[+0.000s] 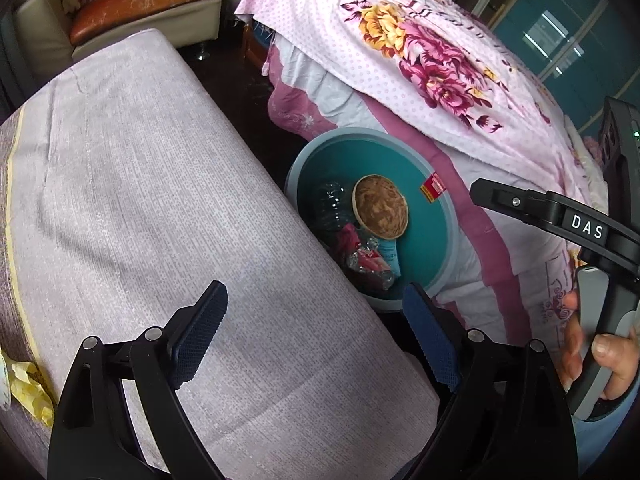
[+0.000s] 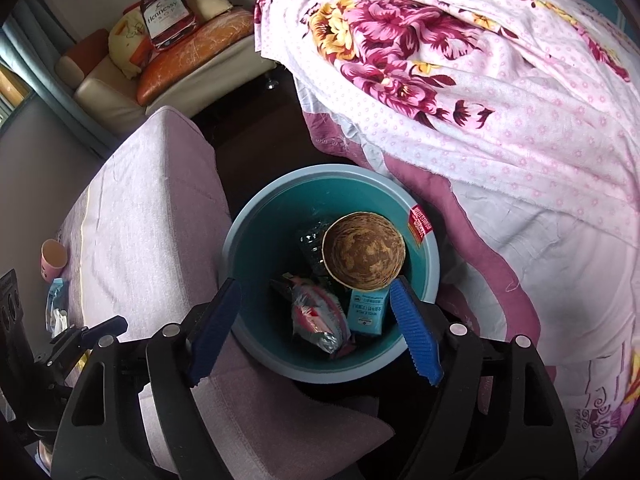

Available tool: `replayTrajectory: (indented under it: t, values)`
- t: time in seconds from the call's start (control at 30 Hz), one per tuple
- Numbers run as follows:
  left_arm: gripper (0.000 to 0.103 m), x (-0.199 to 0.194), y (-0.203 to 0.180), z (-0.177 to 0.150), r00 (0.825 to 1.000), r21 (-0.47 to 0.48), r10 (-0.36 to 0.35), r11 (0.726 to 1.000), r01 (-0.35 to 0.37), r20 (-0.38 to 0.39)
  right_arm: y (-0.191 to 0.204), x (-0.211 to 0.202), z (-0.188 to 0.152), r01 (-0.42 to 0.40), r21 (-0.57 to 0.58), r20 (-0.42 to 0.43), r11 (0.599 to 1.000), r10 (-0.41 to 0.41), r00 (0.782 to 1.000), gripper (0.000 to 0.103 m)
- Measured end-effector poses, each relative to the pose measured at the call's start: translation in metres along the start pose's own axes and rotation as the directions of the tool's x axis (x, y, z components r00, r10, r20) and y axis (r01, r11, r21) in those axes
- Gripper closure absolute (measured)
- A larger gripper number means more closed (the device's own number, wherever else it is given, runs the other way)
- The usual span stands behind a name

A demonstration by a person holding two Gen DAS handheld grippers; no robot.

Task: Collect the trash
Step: 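Move both tools back over the remaining trash on the table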

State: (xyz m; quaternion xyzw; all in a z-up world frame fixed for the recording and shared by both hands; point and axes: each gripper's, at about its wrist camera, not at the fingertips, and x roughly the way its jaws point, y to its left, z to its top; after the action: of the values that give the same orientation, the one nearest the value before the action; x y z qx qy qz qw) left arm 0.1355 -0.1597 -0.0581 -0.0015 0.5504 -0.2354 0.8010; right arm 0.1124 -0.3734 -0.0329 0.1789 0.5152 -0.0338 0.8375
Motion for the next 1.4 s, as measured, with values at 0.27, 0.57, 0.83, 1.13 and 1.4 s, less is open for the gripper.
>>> replayTrajectory:
  t: [0.27,0.57,0.83,1.13,1.4]
  values:
    - [0.013,-0.021,0.023,-0.016,1.000,-0.035,0.001,0.999,0.000,0.029,0.030,-0.010,-0.007,0.003,-0.048,0.002,0.999,-0.003,1.000,0.027]
    - [0.013,-0.053,0.063,-0.041,0.997,-0.099,0.016,0.995,-0.008,0.075,0.084,-0.018,-0.019,-0.008,-0.138,-0.008,0.990,0.007,1.000,0.027]
    - [0.013,-0.086,0.115,-0.071,0.991,-0.177,0.067,0.983,-0.046,0.113,0.139,-0.016,-0.034,-0.034,-0.226,-0.037,0.974,0.026,0.999,0.027]
    - [0.013,-0.129,0.185,-0.112,0.977,-0.270,0.158,0.956,-0.114,0.146,0.216,-0.004,-0.055,-0.090,-0.346,-0.092,0.934,0.062,0.994,0.027]
    - [0.013,-0.159,0.260,-0.139,0.958,-0.398,0.244,0.902,-0.167,0.151,0.289,0.014,-0.072,-0.153,-0.451,-0.157,0.879,0.090,0.983,0.027]
